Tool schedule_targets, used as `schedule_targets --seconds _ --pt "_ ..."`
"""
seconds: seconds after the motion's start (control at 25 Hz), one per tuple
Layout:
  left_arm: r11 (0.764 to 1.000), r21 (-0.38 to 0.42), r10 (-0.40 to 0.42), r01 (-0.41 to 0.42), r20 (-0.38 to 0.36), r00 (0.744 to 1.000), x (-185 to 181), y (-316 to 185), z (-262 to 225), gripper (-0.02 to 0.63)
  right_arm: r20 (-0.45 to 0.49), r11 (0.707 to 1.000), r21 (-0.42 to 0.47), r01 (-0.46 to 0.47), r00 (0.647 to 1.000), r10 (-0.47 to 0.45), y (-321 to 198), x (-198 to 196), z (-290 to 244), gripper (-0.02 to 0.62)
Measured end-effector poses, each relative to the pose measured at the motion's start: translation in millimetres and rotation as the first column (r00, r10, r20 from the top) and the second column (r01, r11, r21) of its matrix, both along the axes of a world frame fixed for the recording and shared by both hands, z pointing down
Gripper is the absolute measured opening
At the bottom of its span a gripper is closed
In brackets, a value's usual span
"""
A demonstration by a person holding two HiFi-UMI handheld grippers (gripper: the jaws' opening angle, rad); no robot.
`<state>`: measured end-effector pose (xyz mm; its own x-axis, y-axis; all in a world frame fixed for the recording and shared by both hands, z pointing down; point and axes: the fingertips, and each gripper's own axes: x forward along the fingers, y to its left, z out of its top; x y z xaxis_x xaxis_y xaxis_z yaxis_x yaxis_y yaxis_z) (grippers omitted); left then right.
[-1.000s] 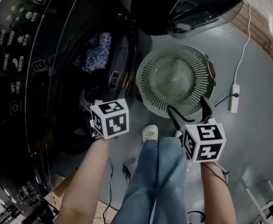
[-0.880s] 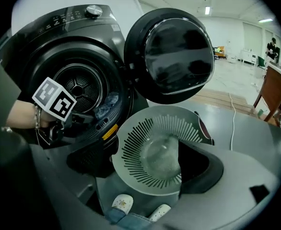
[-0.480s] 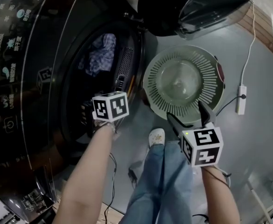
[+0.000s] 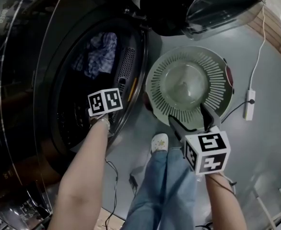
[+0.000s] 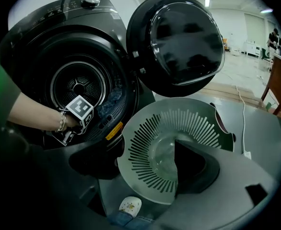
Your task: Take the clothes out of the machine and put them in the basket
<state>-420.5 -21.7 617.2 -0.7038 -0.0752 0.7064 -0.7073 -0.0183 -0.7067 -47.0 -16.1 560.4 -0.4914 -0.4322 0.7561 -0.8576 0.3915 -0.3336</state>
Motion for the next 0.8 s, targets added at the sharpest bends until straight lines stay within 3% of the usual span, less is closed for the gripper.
schedule_targets --seconds 0.08,0.12,0.16,0.2,0.48,0.8 --pt "0.999 -0.037 -0.006 0.007 0.034 0.999 -7.4 5.8 7.3 0.326 0.009 1.000 -0.005 0.002 1.000 -0.002 0.7 -1.6 0.4 0.438" --pt "0.999 -0.053 -0.008 0.010 0.041 0.999 -8.7 8.1 9.4 0.258 0.010 1.000 -0.004 0.010 1.000 -0.010 1.4 -2.8 0.0 0.436" --pt "0.998 -0.056 -0.014 0.017 0.041 0.999 -8.3 9.3 9.7 0.116 0.008 1.000 -0.002 0.022 1.000 -0.022 2.1 -3.8 -0.4 0.434" --pt "0.999 -0.043 -0.023 0.024 0.035 0.999 -6.3 9.0 8.4 0.084 0.005 0.999 0.001 0.034 0.999 -0.034 2.6 -4.4 -0.6 0.433" --pt "0.991 0.122 -0.056 0.059 -0.026 0.998 18.7 3.0 -17.6 0.066 0.024 1.000 -0.029 -0.003 1.000 0.004 12.9 2.1 -6.4 0.416" --pt "0.973 0.230 0.041 -0.016 -0.102 0.994 69.6 -4.6 -55.8 0.063 0.038 0.996 -0.038 -0.080 0.996 0.081 15.7 17.3 -27.9 0.397"
